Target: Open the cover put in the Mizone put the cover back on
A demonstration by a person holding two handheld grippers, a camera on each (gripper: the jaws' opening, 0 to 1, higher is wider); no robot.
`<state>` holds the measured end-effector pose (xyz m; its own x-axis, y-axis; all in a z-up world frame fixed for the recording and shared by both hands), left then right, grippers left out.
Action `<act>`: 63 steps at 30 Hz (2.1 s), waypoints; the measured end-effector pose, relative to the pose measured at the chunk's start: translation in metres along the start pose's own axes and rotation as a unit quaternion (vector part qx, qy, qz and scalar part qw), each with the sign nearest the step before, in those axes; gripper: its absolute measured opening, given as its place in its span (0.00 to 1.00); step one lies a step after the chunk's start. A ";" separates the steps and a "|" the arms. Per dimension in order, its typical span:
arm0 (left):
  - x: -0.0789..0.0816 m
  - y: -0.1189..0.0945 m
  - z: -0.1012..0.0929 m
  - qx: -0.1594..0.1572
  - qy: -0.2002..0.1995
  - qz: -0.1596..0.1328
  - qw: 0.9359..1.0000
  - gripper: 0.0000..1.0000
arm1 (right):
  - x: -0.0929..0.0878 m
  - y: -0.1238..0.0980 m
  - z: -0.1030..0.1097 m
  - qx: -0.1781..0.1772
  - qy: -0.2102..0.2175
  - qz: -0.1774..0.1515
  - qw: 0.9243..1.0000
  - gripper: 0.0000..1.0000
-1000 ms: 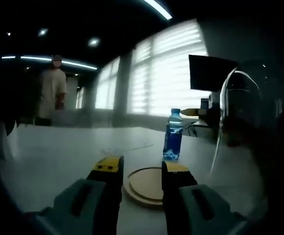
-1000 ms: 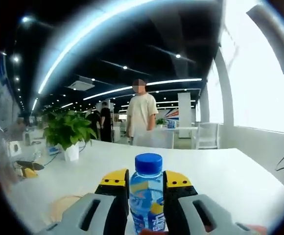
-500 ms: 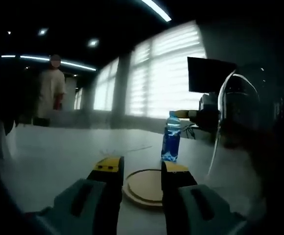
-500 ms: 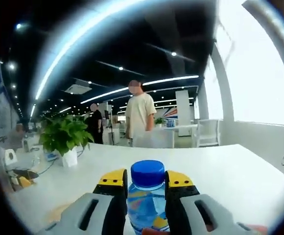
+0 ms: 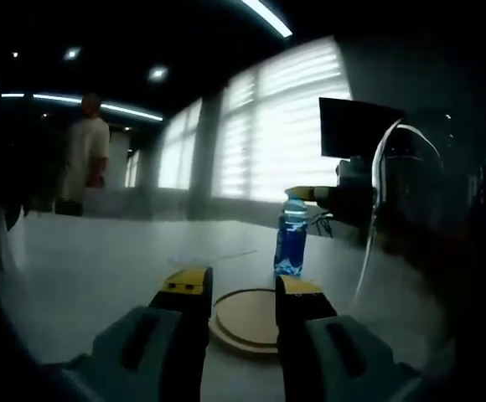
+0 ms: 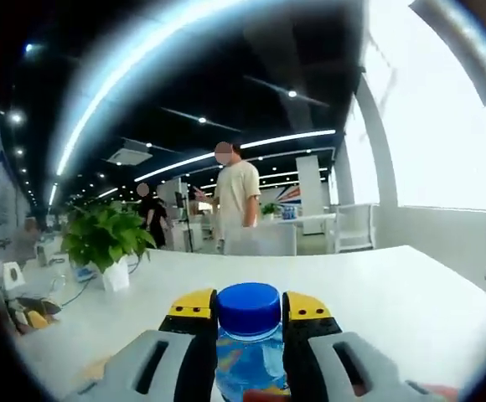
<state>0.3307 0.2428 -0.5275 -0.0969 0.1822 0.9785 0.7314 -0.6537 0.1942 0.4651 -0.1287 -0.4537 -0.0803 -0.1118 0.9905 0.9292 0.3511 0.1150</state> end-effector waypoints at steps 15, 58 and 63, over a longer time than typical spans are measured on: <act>0.000 0.000 -0.001 -0.003 -0.007 -0.004 1.000 0.22 | -0.005 0.005 0.001 0.024 -0.031 0.005 0.999 0.26; -0.006 0.003 -0.004 -0.008 -0.002 0.014 1.000 0.22 | -0.002 0.006 0.013 0.020 -0.068 0.008 0.997 0.22; -0.007 0.002 -0.003 -0.007 -0.001 0.015 1.000 0.22 | 0.001 0.006 0.023 0.039 -0.070 0.005 0.997 0.22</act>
<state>0.3313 0.2380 -0.5332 -0.0746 0.1640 0.9836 0.7244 -0.6690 0.1665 0.4625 -0.1055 -0.4500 -0.1260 0.0199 0.9918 0.8995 0.4240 0.1058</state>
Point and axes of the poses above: the point that each gripper's makers call its tool centre point, and the gripper's own axes: y roughly forward along the fingers, z roughly to its left, x roughly out of its top, the point moved 7 cm from there along -y, roughly backward along the fingers, and after that the axes turned 7 degrees about -z, right-handed, at the moved point
